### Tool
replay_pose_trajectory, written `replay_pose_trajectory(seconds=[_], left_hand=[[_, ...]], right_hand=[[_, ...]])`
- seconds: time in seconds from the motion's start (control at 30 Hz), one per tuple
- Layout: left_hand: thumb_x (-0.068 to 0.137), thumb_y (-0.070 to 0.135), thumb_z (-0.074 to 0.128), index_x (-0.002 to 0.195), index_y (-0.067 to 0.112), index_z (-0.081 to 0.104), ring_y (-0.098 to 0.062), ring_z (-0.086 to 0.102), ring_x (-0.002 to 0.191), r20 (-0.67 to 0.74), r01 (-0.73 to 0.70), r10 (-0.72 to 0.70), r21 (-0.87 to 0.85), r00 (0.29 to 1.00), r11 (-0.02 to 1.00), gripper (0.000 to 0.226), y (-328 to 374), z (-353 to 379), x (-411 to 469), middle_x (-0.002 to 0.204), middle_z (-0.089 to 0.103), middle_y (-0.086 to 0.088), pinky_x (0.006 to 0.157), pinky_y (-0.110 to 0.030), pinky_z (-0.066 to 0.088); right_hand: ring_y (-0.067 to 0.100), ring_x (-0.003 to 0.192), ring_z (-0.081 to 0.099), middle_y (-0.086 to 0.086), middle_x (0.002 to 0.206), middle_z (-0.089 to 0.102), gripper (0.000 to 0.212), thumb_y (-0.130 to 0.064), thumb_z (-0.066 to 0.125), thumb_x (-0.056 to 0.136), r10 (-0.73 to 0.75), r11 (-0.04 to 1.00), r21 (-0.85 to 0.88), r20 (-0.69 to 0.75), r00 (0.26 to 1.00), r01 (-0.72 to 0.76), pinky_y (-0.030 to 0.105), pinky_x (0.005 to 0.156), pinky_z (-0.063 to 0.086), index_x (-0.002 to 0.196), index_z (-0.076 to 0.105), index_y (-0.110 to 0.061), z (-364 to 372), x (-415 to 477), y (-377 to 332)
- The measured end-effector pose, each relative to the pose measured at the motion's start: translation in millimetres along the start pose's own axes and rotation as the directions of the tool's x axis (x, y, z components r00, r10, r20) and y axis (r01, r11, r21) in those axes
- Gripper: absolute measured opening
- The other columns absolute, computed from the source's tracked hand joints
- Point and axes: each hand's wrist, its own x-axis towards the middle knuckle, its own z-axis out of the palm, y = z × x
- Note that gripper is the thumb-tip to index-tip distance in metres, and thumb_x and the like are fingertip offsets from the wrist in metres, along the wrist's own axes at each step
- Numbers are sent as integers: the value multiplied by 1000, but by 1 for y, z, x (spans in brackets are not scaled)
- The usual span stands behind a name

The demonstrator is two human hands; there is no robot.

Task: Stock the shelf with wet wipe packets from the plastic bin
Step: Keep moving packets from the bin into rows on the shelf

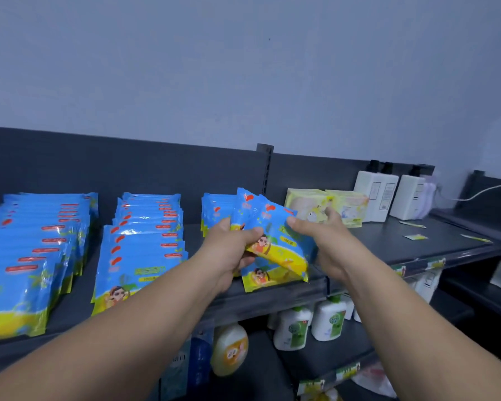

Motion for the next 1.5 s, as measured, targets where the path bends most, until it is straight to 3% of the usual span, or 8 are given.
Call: replay_pose_trajectory(seconds=[0.17,0.33,0.5,0.6,0.73,1.03,1.3,1.5], left_hand=[[87,15,68,115,16,53,-17,66,73,-29,89,-92,-108,995,990,32,-15,-6,15,98,71,-5,60,-26,52],[87,28,69,114,17,61,-13,63,86,12,75,-86,385,996,920,30,-16,-10,17,114,67,-2,65,-19,50],[70,74,57,138,25,40,-28,34,130,-216,233,-88,918,972,321,86,-24,-14,25,137,35,-7,108,-41,33],[51,74,67,130,32,48,-25,46,122,-155,230,-181,808,971,542,92,-33,-19,36,134,52,0,104,-40,39],[73,15,80,123,8,49,-21,57,102,-159,237,-179,530,971,814,60,-31,-22,43,117,60,-4,84,-30,46],[64,-7,79,115,15,44,-21,59,99,-255,146,-17,497,967,856,66,-33,-34,64,108,60,-2,83,-36,53],[37,14,90,140,22,19,-27,51,115,-219,250,-143,613,965,750,126,-30,-37,58,125,50,-6,97,-42,48],[63,5,85,147,17,6,-23,50,109,-133,213,-167,636,977,741,116,-27,-30,43,121,50,-4,86,-31,45]], right_hand=[[39,93,68,24,109,68,65,6,71,73,137,989,29,207,969,-146,56,78,55,133,47,5,-3,18,17],[31,90,71,17,103,73,47,9,72,73,129,986,-126,175,976,-107,40,71,58,118,59,3,-12,41,28],[19,83,70,8,98,73,43,9,73,75,131,950,-304,176,976,-73,25,65,53,112,58,-5,-8,51,38],[23,91,69,9,100,72,42,8,74,75,165,944,-314,199,966,-97,35,81,56,109,56,-8,-5,58,38],[29,100,68,11,103,72,43,8,75,73,206,941,-316,258,944,-119,44,93,53,105,53,-10,0,64,39],[31,101,68,14,116,67,86,20,74,64,107,992,-95,315,943,-81,41,82,55,136,40,-14,16,85,60],[17,106,61,1,118,63,111,20,69,71,194,955,-290,448,873,-63,26,81,50,153,8,-21,-1,74,51],[14,106,61,-7,108,64,120,13,77,68,215,917,-397,404,889,-41,31,94,47,154,2,-24,-1,66,51]])
